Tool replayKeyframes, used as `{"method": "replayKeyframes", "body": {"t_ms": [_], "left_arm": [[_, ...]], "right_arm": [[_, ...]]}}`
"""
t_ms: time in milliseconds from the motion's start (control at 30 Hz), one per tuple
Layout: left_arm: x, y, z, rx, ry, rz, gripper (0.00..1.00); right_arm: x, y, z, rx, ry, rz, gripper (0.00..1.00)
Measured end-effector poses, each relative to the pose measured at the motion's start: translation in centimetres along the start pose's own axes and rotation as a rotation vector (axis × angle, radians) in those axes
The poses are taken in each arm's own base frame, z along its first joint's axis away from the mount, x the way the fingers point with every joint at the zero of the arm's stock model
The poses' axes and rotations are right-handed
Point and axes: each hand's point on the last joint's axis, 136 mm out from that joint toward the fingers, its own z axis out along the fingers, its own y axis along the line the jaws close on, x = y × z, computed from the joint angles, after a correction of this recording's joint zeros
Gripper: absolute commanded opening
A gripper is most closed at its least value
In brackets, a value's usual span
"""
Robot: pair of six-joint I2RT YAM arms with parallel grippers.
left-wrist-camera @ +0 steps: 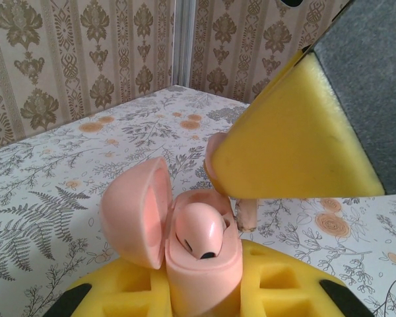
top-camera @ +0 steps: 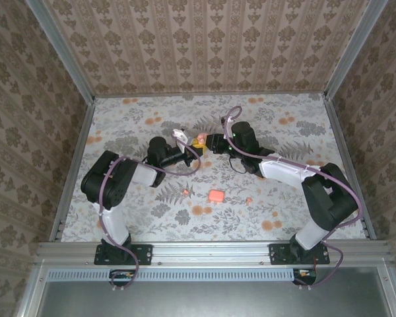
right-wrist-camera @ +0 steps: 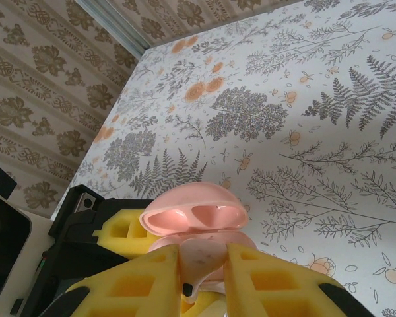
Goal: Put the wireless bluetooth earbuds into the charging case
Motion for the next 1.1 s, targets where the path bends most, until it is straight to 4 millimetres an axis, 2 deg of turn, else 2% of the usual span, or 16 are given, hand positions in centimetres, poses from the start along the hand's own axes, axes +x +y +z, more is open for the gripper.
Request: {"method": "replayKeyframes", "body": {"t_ms": [767, 1100], "left_arm": [[-0.2, -0.1, 0.0, 0.007, -0.009, -0.008, 0.12], [-0.5, -0.2, 0.0, 0.012, -0.019, -0.008, 0.12]], "right_arm": [[-1.2, 0.1, 0.3, 0.014, -0.05, -0.03, 0.23], [-1.2, 0.3, 0.7, 0.022, -0.05, -0.07, 0.23]]}}
